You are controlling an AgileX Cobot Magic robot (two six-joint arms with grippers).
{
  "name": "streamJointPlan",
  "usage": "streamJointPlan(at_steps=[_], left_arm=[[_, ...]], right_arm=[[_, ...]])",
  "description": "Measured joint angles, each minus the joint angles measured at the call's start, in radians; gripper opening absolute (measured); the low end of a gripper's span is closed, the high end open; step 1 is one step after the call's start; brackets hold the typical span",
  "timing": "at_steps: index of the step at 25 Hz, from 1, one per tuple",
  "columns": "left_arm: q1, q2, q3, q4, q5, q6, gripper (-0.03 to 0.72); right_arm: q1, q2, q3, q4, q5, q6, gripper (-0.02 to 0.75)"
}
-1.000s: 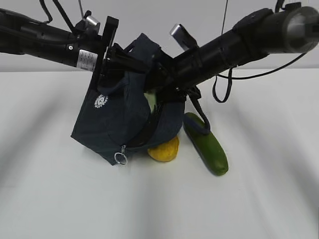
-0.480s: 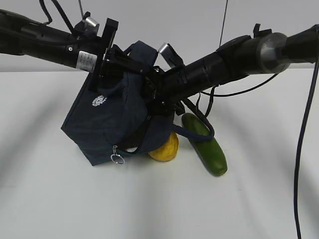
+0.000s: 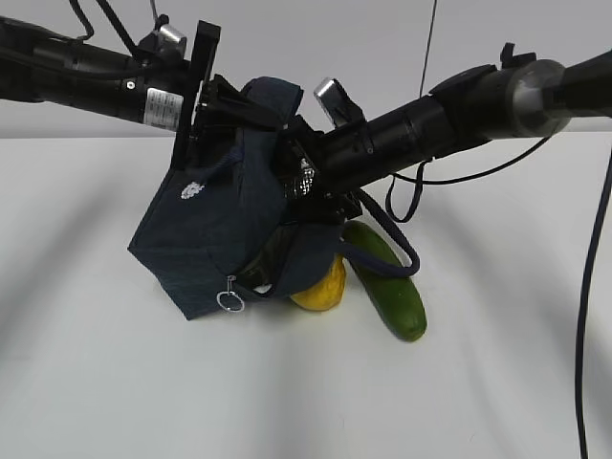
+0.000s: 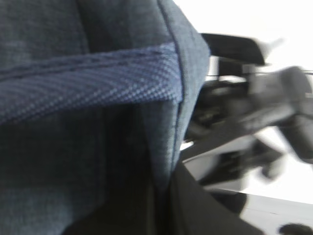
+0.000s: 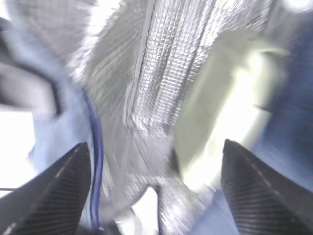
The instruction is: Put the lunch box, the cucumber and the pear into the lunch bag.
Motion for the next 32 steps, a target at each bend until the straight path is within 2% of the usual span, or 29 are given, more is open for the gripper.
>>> streamJointPlan(at_steps=[4, 8, 12, 14, 17, 20, 23, 28, 32], left_arm=[[0.017, -0.026, 0.001, 0.029, -0.005, -0.018, 0.001], [0.061, -0.077, 0.001, 0.139, -0.005, -0.073, 0.001], [0.082, -0.118, 0.001, 0.344, -0.002, -0.154, 0.001], [0.083, -0.119, 0.001, 0.444, 0.003, -0.179, 0.001], [0.083, -0.119, 0.001, 0.539, 0.005, -0.196, 0.000], [0.086, -0.119, 0.001, 0.579, 0.005, -0.212, 0.000], [0.085, -0.119, 0.001, 0.586, 0.004, -0.220, 0.000], [0.086, -0.119, 0.001, 0.588, 0.004, -0.221, 0.000], [0.086, -0.119, 0.001, 0.583, 0.004, -0.222, 0.000]], right_arm=[[-0.044, -0.024, -0.022, -0.024, 0.067, 0.004, 0.624], [-0.090, -0.117, -0.049, -0.151, 0.088, 0.067, 0.613], [-0.097, -0.211, -0.056, -0.360, 0.108, 0.156, 0.593], [-0.095, -0.250, -0.057, -0.499, 0.118, 0.223, 0.592], [-0.095, -0.277, -0.057, -0.720, 0.126, 0.322, 0.590], [-0.095, -0.277, -0.035, -0.880, 0.129, 0.396, 0.589], [-0.088, -0.271, 0.030, -0.922, 0.129, 0.412, 0.588], [-0.014, -0.239, 0.094, -1.027, 0.088, 0.415, 0.586], [0.027, -0.205, 0.094, -1.041, 0.020, 0.415, 0.585]])
